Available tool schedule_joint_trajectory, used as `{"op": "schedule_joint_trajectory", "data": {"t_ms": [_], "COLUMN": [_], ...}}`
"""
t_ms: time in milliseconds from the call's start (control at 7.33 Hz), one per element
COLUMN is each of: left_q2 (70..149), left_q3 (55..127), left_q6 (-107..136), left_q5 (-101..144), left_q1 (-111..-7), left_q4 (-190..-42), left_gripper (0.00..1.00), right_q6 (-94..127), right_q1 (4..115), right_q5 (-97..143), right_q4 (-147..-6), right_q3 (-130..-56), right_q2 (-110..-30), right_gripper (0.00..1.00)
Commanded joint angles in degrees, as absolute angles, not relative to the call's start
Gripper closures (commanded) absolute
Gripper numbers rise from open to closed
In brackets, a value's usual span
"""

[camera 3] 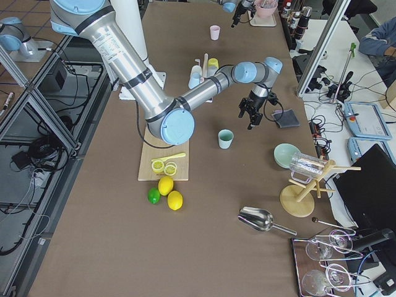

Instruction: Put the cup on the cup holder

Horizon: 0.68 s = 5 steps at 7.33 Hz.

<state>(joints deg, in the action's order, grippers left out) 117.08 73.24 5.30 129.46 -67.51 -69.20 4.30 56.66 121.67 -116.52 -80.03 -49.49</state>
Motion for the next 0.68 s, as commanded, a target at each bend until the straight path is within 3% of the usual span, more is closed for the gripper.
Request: {"op": "schedule_joint_trajectory", "data": {"t_ms": [0,545], "left_q2": [117.6,117.6], "left_q3": [70.8,68.8], "left_q6": [5.3,5.4], "left_q5": [129.8,136.7], "left_q1": [-66.4,-68.3], "left_q4": [-69.6,-66.4], "left_gripper": [0.02,0.02], "right_q6": [1.0,-11.8], "right_q1": [53.3,48.5], "right_q5": [120.2,113.6], "right_q4": [-116.5,-117.9], "right_q3": [-77.3,-76.1], "right_q2": [-47.8,-48.8], "right_gripper": [0.0,0.0]}}
